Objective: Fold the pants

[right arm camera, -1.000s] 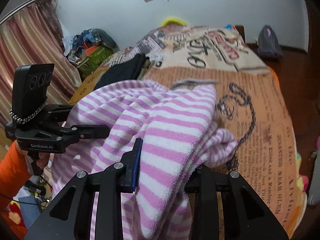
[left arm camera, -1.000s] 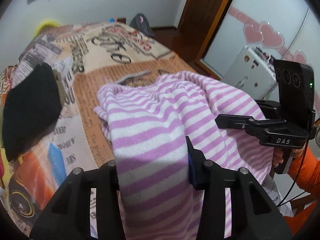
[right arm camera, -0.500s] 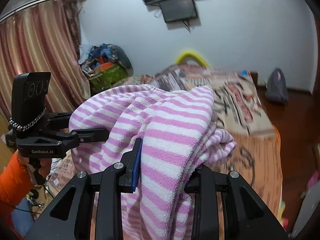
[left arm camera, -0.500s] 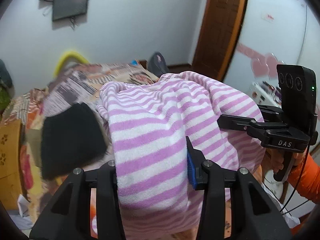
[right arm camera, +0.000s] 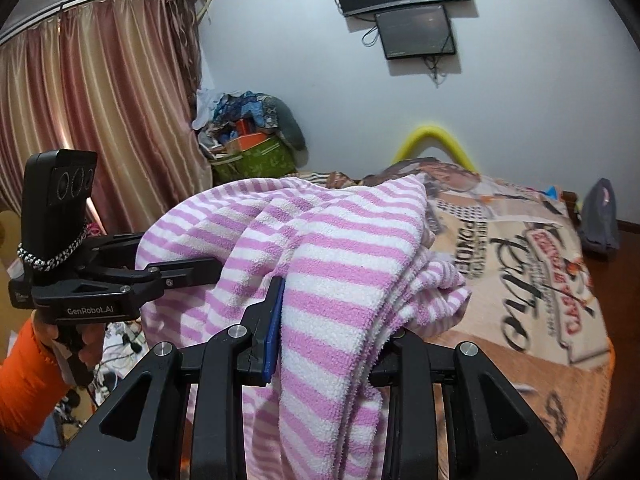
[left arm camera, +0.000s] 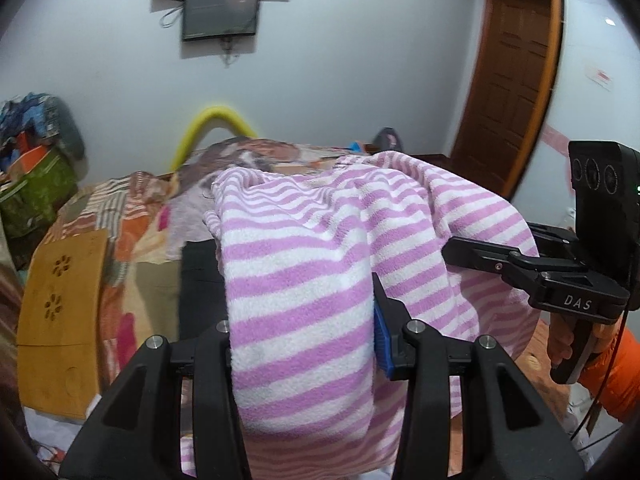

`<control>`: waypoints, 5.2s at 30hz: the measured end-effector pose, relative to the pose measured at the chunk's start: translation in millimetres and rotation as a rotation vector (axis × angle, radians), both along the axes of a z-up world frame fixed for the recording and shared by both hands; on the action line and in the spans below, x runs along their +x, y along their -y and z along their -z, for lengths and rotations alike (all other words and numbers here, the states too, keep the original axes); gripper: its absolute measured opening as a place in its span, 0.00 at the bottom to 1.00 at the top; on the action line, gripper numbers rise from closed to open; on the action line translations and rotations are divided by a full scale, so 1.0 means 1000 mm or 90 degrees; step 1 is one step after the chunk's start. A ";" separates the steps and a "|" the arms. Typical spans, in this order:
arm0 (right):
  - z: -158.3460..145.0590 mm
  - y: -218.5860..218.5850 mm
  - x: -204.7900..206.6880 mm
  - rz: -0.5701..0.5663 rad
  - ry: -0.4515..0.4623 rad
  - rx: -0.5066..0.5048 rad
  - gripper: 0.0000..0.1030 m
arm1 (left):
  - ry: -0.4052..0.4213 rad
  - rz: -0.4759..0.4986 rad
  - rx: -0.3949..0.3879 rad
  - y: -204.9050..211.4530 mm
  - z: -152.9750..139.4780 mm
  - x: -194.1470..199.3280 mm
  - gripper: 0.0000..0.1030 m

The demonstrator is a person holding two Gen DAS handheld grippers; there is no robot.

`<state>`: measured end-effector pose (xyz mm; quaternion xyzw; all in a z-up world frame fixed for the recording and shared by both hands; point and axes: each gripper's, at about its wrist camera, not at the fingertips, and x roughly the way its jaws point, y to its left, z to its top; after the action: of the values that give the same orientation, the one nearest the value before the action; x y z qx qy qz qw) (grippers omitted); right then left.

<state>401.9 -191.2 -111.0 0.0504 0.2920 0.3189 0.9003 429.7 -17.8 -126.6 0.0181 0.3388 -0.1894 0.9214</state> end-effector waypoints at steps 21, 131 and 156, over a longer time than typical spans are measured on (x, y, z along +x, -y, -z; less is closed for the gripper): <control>0.086 -0.091 0.140 -0.016 -0.074 -0.004 0.26 | -0.094 -0.092 0.007 -0.090 0.109 0.162 0.42; -0.119 -0.003 -0.228 0.090 0.288 0.039 0.77 | 0.329 -0.191 -0.045 -0.026 -0.113 -0.297 0.95; -0.112 -0.004 -0.252 0.120 0.295 0.050 1.00 | 0.358 -0.184 -0.048 -0.021 -0.114 -0.332 0.96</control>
<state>150.1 -186.7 0.8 0.0376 0.0593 0.2480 0.9662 98.0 3.3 -12.1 -0.0123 0.0623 -0.0564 0.9964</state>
